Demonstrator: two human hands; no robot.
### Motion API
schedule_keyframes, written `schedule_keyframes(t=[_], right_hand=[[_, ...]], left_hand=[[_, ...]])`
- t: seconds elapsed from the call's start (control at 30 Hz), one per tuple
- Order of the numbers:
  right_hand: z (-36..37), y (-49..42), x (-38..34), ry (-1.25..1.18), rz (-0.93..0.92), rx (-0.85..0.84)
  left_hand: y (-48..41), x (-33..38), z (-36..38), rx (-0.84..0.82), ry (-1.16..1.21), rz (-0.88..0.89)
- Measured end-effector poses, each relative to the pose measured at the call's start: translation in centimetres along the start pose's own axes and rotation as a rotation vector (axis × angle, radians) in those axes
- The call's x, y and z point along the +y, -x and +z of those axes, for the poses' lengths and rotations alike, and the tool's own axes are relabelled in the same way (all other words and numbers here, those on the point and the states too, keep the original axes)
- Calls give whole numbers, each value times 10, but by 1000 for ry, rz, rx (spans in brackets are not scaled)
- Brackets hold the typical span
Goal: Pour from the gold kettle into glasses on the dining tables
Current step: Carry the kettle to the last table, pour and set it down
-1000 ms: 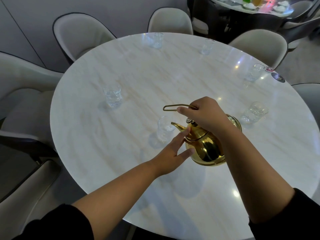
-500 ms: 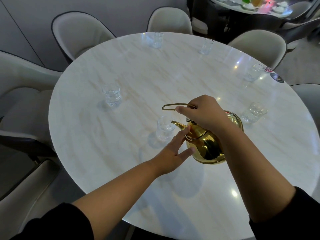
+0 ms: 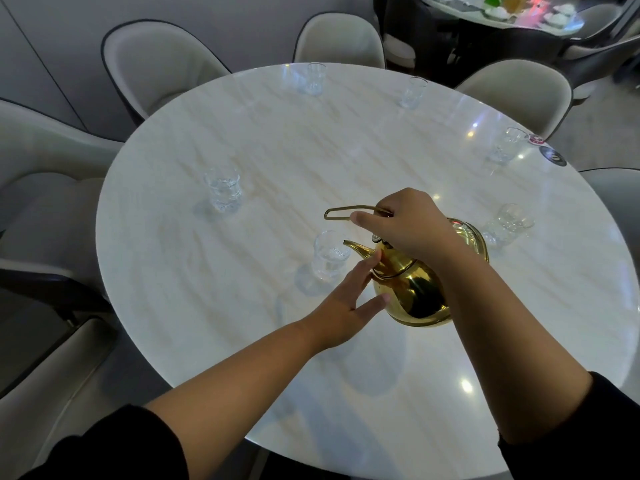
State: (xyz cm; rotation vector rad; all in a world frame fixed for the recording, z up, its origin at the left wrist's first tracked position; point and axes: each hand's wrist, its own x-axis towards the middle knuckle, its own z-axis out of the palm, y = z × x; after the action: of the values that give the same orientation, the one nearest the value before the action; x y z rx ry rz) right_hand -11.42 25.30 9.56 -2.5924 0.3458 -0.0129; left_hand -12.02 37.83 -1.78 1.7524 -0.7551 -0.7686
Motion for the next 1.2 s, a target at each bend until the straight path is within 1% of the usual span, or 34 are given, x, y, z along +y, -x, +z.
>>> schedule_keyframes(t=[0.53,0.93,1.07,1.2], right_hand=[[1,0,-2,4,-24,2],[3,-3,1,19,-47,48],[2,2,5,-30,-24,63],[4,8,14,-143,50,136]], left_hand=[[1,0,0,13,-4,22],[0,-1,-2,15,-9,22],[-1,-4,-2,3,-17,29],[-3,-4,-3,4,-30,34]])
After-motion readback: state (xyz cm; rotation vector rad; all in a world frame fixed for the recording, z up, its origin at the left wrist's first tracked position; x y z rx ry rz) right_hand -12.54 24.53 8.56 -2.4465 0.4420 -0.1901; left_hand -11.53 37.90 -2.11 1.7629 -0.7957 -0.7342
